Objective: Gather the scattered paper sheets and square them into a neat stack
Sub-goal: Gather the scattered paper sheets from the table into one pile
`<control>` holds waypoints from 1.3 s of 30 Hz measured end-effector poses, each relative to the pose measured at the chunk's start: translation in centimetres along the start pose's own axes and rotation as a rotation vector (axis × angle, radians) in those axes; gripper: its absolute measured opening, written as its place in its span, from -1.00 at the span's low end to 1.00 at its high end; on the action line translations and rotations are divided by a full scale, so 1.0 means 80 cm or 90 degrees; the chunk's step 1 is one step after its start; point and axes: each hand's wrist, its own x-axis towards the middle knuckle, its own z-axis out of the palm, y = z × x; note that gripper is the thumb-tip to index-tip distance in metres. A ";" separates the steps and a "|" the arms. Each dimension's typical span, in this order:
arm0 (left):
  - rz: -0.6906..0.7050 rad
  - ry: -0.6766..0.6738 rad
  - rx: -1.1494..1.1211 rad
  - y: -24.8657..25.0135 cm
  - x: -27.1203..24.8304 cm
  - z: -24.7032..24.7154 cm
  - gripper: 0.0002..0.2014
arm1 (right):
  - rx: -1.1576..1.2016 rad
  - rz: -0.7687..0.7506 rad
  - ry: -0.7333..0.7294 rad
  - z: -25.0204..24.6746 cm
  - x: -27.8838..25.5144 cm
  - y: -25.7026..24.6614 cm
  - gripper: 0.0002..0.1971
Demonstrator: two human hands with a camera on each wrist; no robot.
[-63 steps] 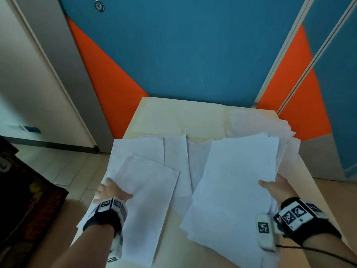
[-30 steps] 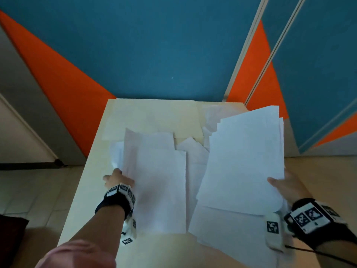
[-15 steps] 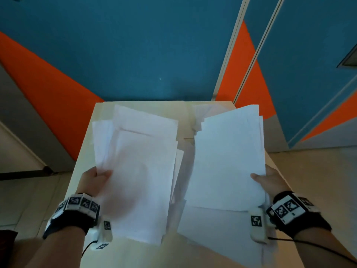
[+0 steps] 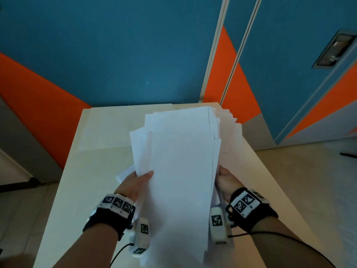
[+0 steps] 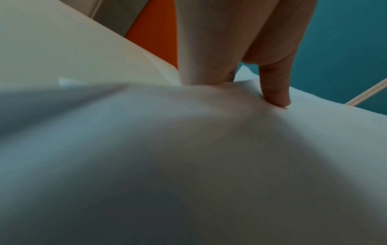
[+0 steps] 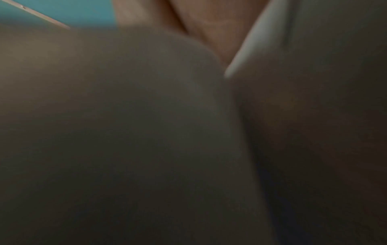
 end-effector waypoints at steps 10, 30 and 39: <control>0.029 0.057 0.010 -0.011 -0.007 -0.016 -0.72 | 0.053 0.032 -0.126 0.011 -0.007 -0.003 -0.38; -0.017 0.434 0.095 -0.060 -0.063 -0.127 -0.45 | -0.658 0.202 0.053 -0.067 0.098 0.067 -0.03; -0.026 0.458 -0.061 -0.098 -0.092 -0.147 -0.61 | -0.502 0.030 0.044 -0.048 0.122 0.079 -0.51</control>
